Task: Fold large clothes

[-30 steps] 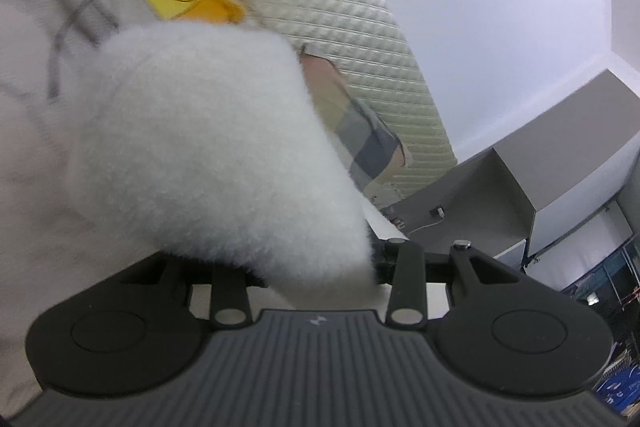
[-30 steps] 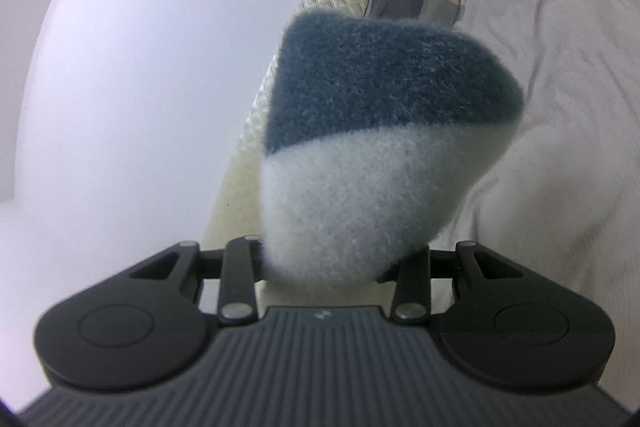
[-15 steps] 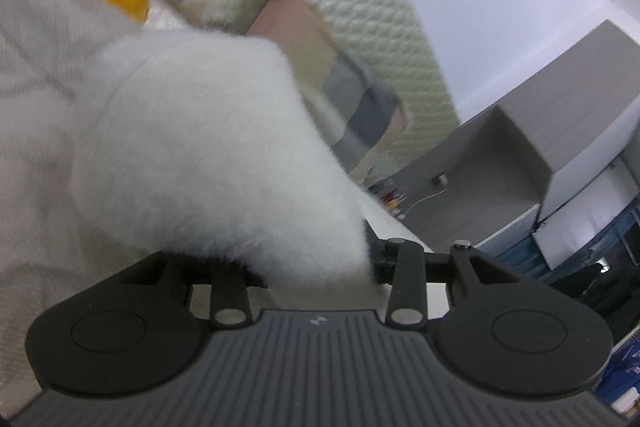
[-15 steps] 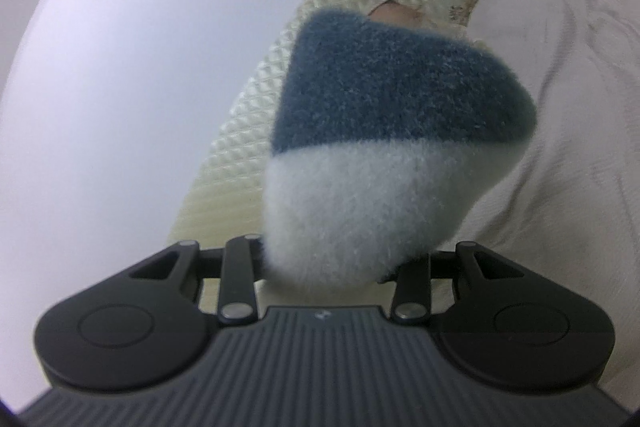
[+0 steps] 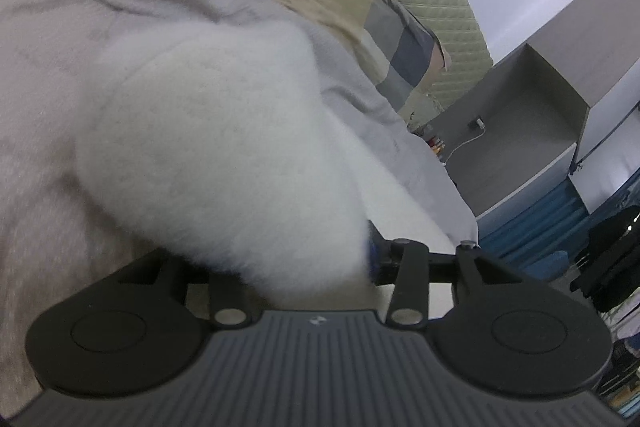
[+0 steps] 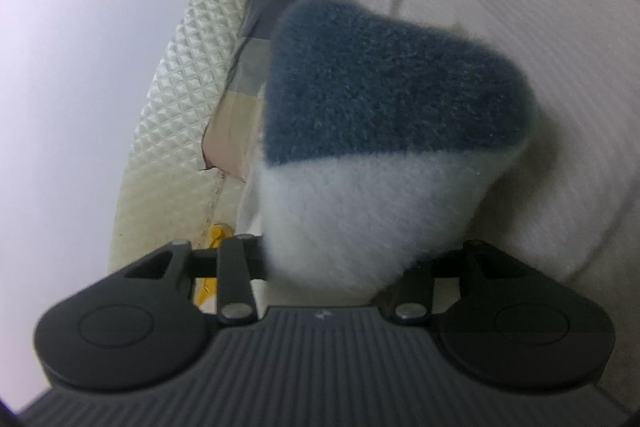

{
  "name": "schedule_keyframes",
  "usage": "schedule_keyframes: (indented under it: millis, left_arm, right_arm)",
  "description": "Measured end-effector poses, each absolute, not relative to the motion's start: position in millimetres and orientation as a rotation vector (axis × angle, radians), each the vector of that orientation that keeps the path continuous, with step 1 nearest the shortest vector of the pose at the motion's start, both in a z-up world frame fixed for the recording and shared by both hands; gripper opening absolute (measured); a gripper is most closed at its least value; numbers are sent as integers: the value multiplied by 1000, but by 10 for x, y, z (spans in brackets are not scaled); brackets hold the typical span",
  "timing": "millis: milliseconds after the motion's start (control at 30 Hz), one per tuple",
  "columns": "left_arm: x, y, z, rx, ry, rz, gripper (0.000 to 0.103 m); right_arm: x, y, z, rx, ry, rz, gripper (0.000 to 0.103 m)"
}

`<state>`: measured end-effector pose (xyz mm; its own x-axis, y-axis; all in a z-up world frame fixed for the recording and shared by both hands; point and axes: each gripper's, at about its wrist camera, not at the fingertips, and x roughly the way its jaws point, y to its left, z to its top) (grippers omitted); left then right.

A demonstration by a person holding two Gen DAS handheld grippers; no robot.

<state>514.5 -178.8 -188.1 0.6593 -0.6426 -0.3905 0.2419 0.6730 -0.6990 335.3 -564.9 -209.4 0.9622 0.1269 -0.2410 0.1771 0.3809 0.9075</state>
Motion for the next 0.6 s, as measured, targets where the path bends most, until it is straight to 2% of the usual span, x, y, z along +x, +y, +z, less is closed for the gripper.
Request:
schedule_keyframes:
  millis: [67, 200, 367, 600]
  left_arm:
    - [5072, -1790, -1861, -634, 683, -519, 67]
    - [4867, -1719, -1771, -628, 701, -456, 80]
    - [4534, -1565, -1462, -539, 708, -385, 80]
    - [3779, -1425, -484, -318, 565, -421, 80]
  right_arm:
    - [3316, -5636, -2101, 1206, 298, -36, 51]
    - [3252, -5564, -1985, 1177, 331, -95, 56]
    - [2956, -5362, -1699, 1087, 383, -180, 60]
    - [2251, -5059, -1031, 926, 364, -218, 60]
